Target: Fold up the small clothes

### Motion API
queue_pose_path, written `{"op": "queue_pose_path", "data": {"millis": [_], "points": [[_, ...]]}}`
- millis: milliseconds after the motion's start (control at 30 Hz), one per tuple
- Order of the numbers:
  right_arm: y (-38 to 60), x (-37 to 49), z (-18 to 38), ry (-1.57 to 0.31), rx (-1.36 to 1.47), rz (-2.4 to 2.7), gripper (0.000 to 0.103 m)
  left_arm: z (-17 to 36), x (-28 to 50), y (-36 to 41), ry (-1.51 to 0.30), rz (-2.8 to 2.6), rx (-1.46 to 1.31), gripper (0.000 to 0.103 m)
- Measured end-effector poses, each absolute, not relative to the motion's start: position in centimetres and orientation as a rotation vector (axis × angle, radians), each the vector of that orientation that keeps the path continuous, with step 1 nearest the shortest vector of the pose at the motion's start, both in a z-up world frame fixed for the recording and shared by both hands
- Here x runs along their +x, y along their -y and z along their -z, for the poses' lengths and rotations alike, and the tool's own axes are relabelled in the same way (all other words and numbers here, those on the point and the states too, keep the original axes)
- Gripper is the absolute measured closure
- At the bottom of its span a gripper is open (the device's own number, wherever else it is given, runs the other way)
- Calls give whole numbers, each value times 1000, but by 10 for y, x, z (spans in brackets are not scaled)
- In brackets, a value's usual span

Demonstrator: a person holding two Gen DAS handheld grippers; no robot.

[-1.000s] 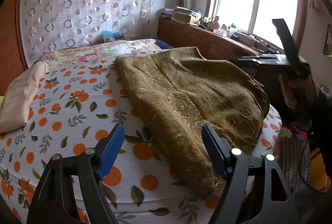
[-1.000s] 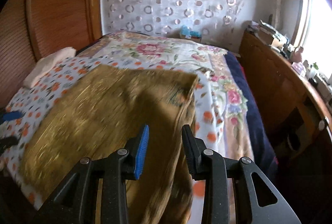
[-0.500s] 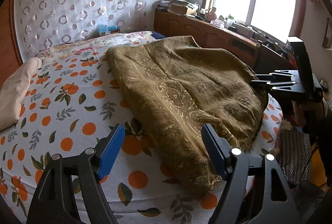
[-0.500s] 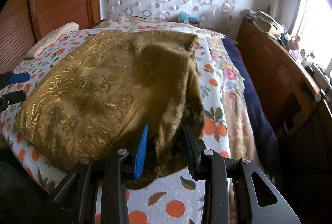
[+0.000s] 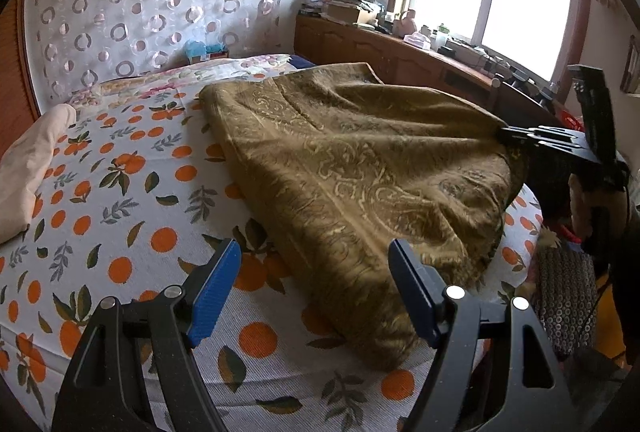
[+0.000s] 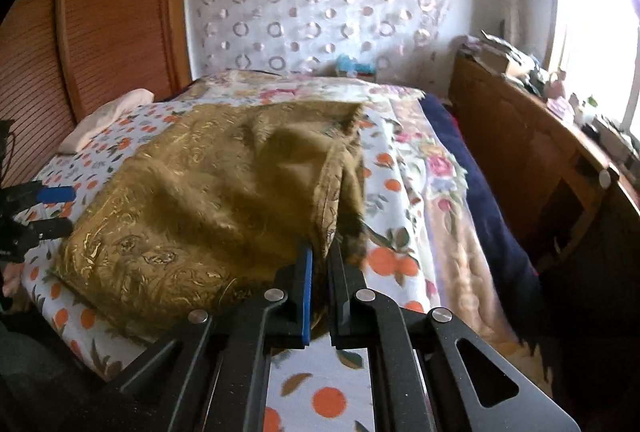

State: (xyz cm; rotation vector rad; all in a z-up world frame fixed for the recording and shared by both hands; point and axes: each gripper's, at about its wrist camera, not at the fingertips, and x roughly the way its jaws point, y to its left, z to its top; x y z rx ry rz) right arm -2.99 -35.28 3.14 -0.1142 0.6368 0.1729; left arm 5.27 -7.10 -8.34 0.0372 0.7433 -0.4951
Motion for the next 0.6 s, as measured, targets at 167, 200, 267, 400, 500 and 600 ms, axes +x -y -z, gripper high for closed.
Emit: {"op": "queue_pose_path", "data": {"millis": [167, 200, 267, 400, 500, 600], "points": [[348, -29, -24, -677, -119, -184, 97, 85, 52, 71, -757, 504, 46, 27], [348, -27, -25, -679, -119, -183, 97, 86, 52, 71, -764, 509, 48, 31], [348, -26, -26, -676, -116, -180, 97, 90, 52, 72, -785, 524, 48, 37], [347, -26, -31, -667, -125, -170, 97, 96, 51, 75, -822, 545, 52, 44], [341, -26, -31, -659, -151, -160, 96, 99, 48, 76, -837, 553, 65, 46], [335, -29, -34, -652, -186, -138, 88, 99, 46, 78, -847, 559, 75, 48]]}}
